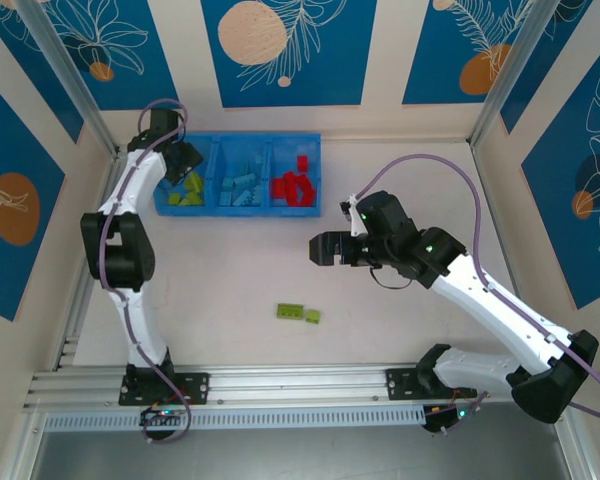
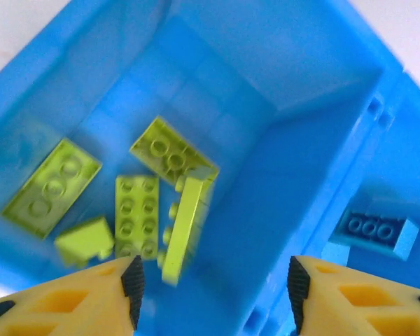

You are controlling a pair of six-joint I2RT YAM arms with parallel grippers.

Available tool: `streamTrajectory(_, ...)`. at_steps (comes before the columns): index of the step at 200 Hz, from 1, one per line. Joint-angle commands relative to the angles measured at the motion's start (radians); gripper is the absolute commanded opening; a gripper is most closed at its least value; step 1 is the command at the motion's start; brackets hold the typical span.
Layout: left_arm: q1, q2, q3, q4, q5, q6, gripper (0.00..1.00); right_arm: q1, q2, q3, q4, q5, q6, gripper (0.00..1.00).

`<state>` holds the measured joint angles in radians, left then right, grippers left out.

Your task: Sort the legos into containers by color

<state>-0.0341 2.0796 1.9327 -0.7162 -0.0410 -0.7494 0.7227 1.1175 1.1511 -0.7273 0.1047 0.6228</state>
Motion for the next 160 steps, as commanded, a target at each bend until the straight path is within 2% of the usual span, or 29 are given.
streamTrajectory(1,0.013,0.046,0.138,-0.107,0.036,0.018,0.65,0.007,-0.018,-0.009,-0.014,0.001,0.018,0.91)
streamTrajectory(19,0.013,0.024,0.159,-0.123,0.050,0.019,0.66,0.009,-0.019,-0.001,-0.029,0.011,0.016,0.91)
streamTrajectory(31,0.007,-0.032,0.114,-0.115,0.068,0.018,0.66,0.009,-0.021,-0.002,-0.028,0.020,0.015,0.92)
streamTrajectory(59,-0.036,-0.275,-0.141,-0.036,0.086,-0.015,0.65,0.008,-0.009,-0.010,-0.003,0.024,0.026,0.92)
streamTrajectory(78,-0.103,-0.459,-0.331,0.029,0.067,-0.017,0.64,0.007,0.011,-0.009,0.008,0.020,0.033,0.92)
streamTrajectory(104,-0.267,-0.654,-0.509,0.022,-0.030,0.021,0.64,0.007,0.039,-0.014,0.015,0.018,0.034,0.92)
streamTrajectory(122,-0.432,-0.741,-0.613,-0.009,-0.187,0.021,0.64,0.005,0.052,-0.019,0.021,0.022,0.041,0.92)
streamTrajectory(138,-0.571,-0.772,-0.701,-0.024,-0.266,-0.011,0.64,0.005,0.061,-0.025,0.032,0.021,0.046,0.92)
streamTrajectory(160,-0.718,-0.754,-0.808,-0.013,-0.276,-0.073,0.65,0.005,0.073,-0.026,0.031,0.022,0.048,0.92)
